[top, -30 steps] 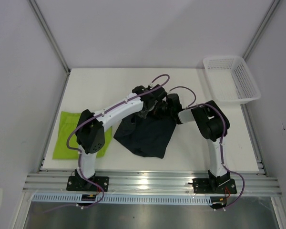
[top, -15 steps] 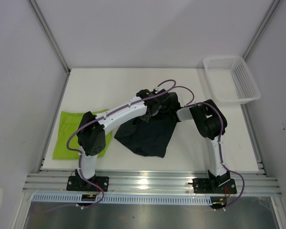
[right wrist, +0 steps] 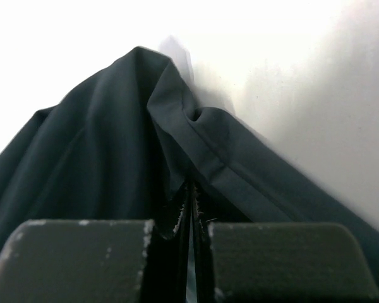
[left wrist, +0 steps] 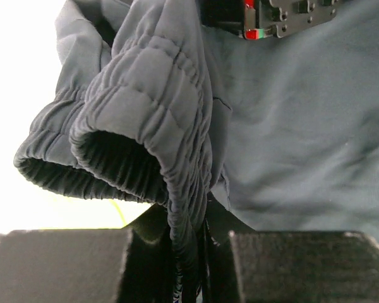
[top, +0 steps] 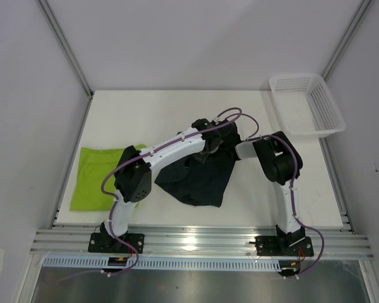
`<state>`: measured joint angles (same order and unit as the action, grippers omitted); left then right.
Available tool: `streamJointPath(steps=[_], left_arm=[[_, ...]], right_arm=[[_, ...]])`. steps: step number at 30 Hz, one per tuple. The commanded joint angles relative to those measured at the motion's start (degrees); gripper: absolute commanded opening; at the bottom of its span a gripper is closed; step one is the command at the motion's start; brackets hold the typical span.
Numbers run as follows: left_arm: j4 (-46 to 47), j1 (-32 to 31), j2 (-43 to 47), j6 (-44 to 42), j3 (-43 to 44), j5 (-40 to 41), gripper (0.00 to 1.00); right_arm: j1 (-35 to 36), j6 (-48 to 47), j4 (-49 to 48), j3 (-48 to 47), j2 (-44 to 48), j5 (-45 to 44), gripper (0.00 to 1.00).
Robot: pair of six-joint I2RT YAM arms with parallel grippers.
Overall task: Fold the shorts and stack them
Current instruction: Fold the shorts
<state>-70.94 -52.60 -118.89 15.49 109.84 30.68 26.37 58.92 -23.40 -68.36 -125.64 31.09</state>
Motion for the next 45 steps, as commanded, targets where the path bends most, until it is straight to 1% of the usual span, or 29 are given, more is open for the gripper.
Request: streamJointPath(steps=[1, 2, 3, 4, 8, 11, 13, 14, 16, 17, 20, 21, 22, 24, 25, 27, 30, 34, 38, 45], left_arm=[[-0.08, -0.05, -1.96, 1.83, 2.31, -1.23, 0.02], [0.27, 0.30, -2.39, 2.00, 2.13, -2.36, 0.02], [1.23, 0.39, -2.49, 2.27, 1.87, -3.16, 0.02], [1.76, 0.39, -2.57, 2.18, 1.43, -4.04, 0.02], [2.47, 0.83, -2.75, 2.62, 0.99, -4.75, 0.02], [2.64, 1.27, -2.22, 2.88, 0.90, -4.84, 0.02], [2.56, 1.36, -1.87, 2.80, 1.08, -5.01, 0.02], [2.73, 1.36, -1.78, 2.71, 1.08, -5.01, 0.02], [2.47, 1.36, -1.96, 2.62, 1.60, -5.01, 0.02], [2.38, 1.36, -2.05, 2.53, 1.69, -5.27, 0.02], [2.73, 1.27, -2.05, 2.53, 1.43, -5.71, 0.01], [2.91, 1.27, -2.05, 2.62, 1.43, -5.72, 0.01], [3.00, 1.27, -2.22, 2.62, 1.25, -5.98, 0.01], [3.70, 1.27, -2.22, 2.62, 0.81, -6.24, 0.01], [3.79, 1.18, -2.22, 2.71, 0.81, -6.42, 0.01], [3.79, 1.18, -2.57, 2.88, 0.90, -6.42, 0.01], [3.44, 1.18, -2.92, 3.15, 1.34, -6.24, 0.01], [2.74, 1.18, -3.80, 3.24, 1.78, -6.59, 0.01], [1.33, 1.18, -5.21, 3.59, 2.75, -6.94, 0.01], [1.42, 1.18, -7.32, 4.37, 4.06, -9.05, 0.03]], right_arm=[[-1.14, -0.30, 0.82, 0.77, 4.52, -0.07, 0.07], [-1.41, 0.06, -0.84, 1.29, 4.97, 0.63, 0.21], [-1.84, 0.49, -1.64, 2.25, 5.49, 1.07, 0.27], [-2.63, 0.76, -2.00, 2.70, 5.93, 1.60, 0.31], [-4.65, 1.46, -3.40, 4.72, 9.97, 2.74, 0.33], [-6.50, 1.73, -2.54, 6.04, 13.13, 3.71, 0.35], [-7.38, 0.77, -0.17, 7.00, 15.24, 3.19, 0.36], [-7.91, 0.07, 2.80, 7.44, 16.47, 2.75, 0.37], [-9.32, -3.27, 6.77, 9.11, 20.86, 0.74, 0.38], [-10.02, -6.33, 11.48, 9.82, 24.27, -0.23, 0.38], [-11.16, -10.91, 20.02, 13.23, 30.00, -5.06, 0.34], [-11.43, -12.23, 21.80, 14.12, 33.24, -6.12, 0.32], [-11.52, -14.86, 26.25, 14.74, 34.66, -8.31, 0.27], [-11.34, -17.16, 28.92, 16.06, 36.34, -9.12, 0.21], [-11.25, -18.21, 30.24, 16.58, 37.22, -9.47, 0.17], [-11.25, -19.01, 30.95, 17.73, 37.40, -10.17, 0.13], [-11.25, -20.15, 31.22, 18.00, 35.39, -10.18, 0.08], [-11.34, -19.72, 28.42, 16.42, 30.47, -7.81, 0.01], [-11.25, -19.01, 26.92, 13.96, 24.76, -5.87, 0.00], [-11.08, -20.59, 29.72, 7.72, 17.64, -7.18, 0.00]])
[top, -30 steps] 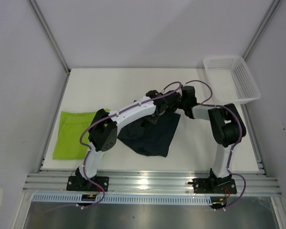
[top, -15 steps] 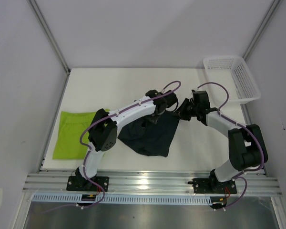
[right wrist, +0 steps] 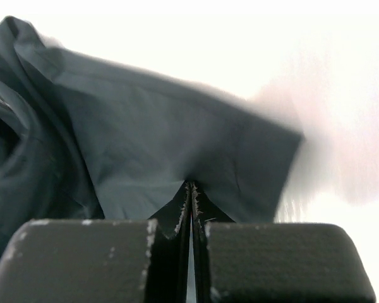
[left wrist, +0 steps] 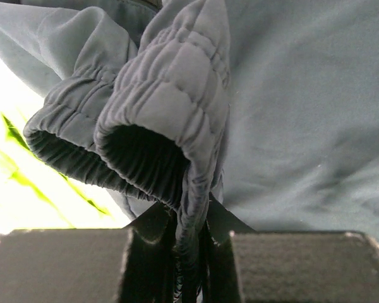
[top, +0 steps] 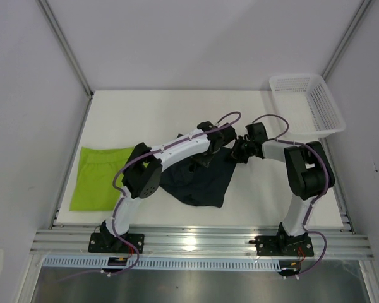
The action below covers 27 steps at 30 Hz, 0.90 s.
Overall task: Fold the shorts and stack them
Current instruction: Fold the shorts
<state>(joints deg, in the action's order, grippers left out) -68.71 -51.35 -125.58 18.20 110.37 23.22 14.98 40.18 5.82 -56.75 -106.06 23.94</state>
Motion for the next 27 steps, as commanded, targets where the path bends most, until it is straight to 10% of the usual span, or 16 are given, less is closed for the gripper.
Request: streamJointPath(steps=[1, 27], left_arm=[[-0.90, -0.06, -0.98, 2.36, 3.71, -1.86, 0.04], [4.36, -2.08, -2.40, 8.96, 8.82, -13.80, 0.25]], right_arm=[[0.31, -2.12, 1.29, -4.50, -2.48, -0.21, 0.00], [-1.80, -5.29, 7.80, -15.93, -10.40, -0.57, 0.00]])
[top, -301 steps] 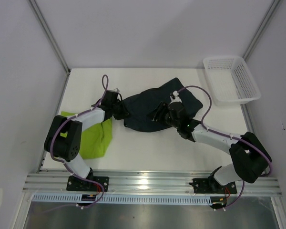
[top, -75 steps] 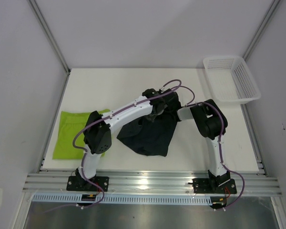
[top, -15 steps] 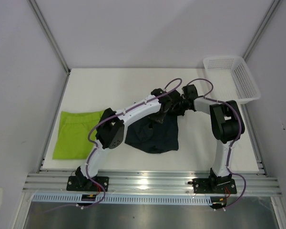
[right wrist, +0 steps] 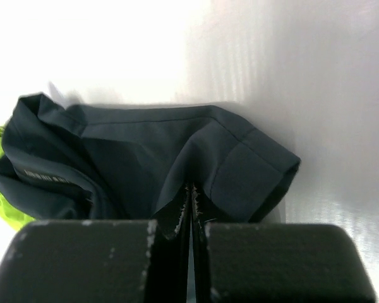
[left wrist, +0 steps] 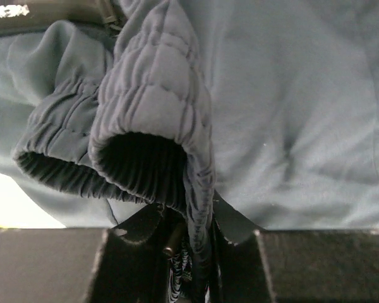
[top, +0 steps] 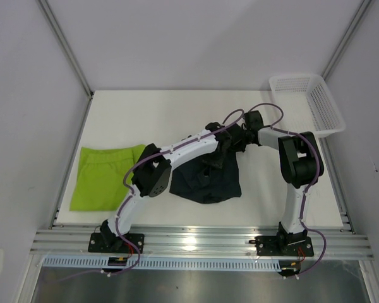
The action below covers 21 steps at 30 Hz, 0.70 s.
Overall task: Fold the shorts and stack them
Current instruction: Fold the shorts
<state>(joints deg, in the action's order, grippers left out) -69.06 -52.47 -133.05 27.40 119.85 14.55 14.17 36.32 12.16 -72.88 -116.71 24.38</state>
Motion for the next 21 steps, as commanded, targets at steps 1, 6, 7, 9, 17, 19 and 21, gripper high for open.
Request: streamJointPath(steps=[1, 6, 7, 9, 17, 19, 21], left_arm=[[5.07, -0.97, 5.61, -0.15, -0.59, -5.40, 0.25], [4.98, -0.44, 3.42, 0.64, 3.27, -8.38, 0.82], [5.25, -0.18, 2.89, 1.07, 4.33, -8.65, 0.99], [6.29, 1.13, 2.97, 2.57, 4.86, -10.84, 0.99], [11.13, 6.49, 14.12, 2.05, -1.26, -13.40, 0.99], [12.71, 7.99, 19.48, 1.43, -3.65, -14.10, 0.99], [15.35, 10.10, 24.74, 0.64, -9.00, -16.21, 0.99]], right_arm=[[-1.08, -1.42, 1.46, 0.28, 0.42, -1.00, 0.00], [-1.17, -0.55, 0.14, 1.69, 1.91, -0.65, 0.00], [-1.25, -0.37, -0.21, 2.04, 2.27, -0.56, 0.00], [-1.60, -0.02, -1.17, 3.44, 3.67, -0.30, 0.01], [-6.08, 0.42, -6.61, 11.26, 12.19, 4.87, 0.27], [-7.23, 0.77, -8.03, 14.33, 14.39, 7.69, 0.41], [-8.37, 0.86, -9.96, 16.53, 18.60, 9.45, 0.57]])
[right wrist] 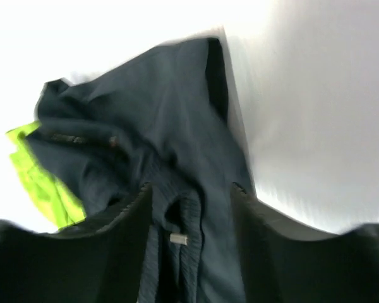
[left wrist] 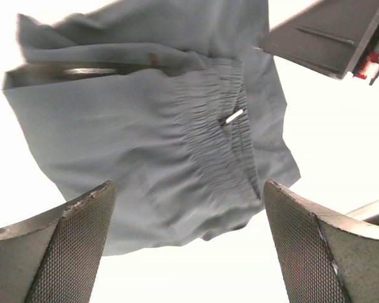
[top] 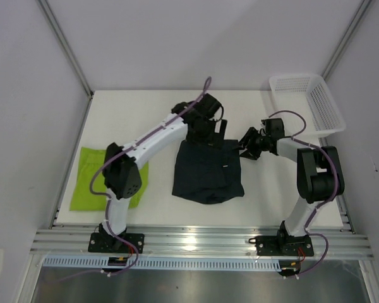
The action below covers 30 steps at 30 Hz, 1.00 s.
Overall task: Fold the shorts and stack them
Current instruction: Fold the shorts
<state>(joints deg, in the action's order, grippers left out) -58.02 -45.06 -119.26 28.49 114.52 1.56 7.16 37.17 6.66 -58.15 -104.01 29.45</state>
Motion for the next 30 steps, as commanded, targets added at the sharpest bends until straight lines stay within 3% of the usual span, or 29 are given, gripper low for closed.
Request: streamJointPath(steps=[1, 6, 7, 9, 21, 30], left_arm=[[5.80, 3.91, 12.46, -1.06, -7.43, -4.19, 0.99], [6.42, 6.03, 14.76, -2.47, -11.59, -4.29, 0.99], [6.86, 6.38, 14.24, -2.74, -12.99, -4.64, 0.99], [8.70, 7.09, 13.27, -4.31, -13.62, -6.30, 0.99], [9.77, 8.06, 3.26, -14.16, -7.21, -6.92, 0.96], [11.17, 9.64, -2.11, -17.33, -3.08, -12.55, 0.93]], right_arm=[[-1.71, 0.10, -5.33, 3.90, 8.53, 5.60, 0.63], [-0.92, 0.63, -8.15, 7.70, 11.54, 11.13, 0.73], [-0.57, 0.36, -8.67, 8.22, 11.63, 11.85, 0.83], [0.57, -0.95, -9.47, 9.81, 11.81, 12.03, 0.93], [3.39, -1.83, -15.01, 13.15, 6.36, 14.58, 0.87], [5.85, -0.96, -17.46, 13.68, 3.55, 15.02, 0.87]])
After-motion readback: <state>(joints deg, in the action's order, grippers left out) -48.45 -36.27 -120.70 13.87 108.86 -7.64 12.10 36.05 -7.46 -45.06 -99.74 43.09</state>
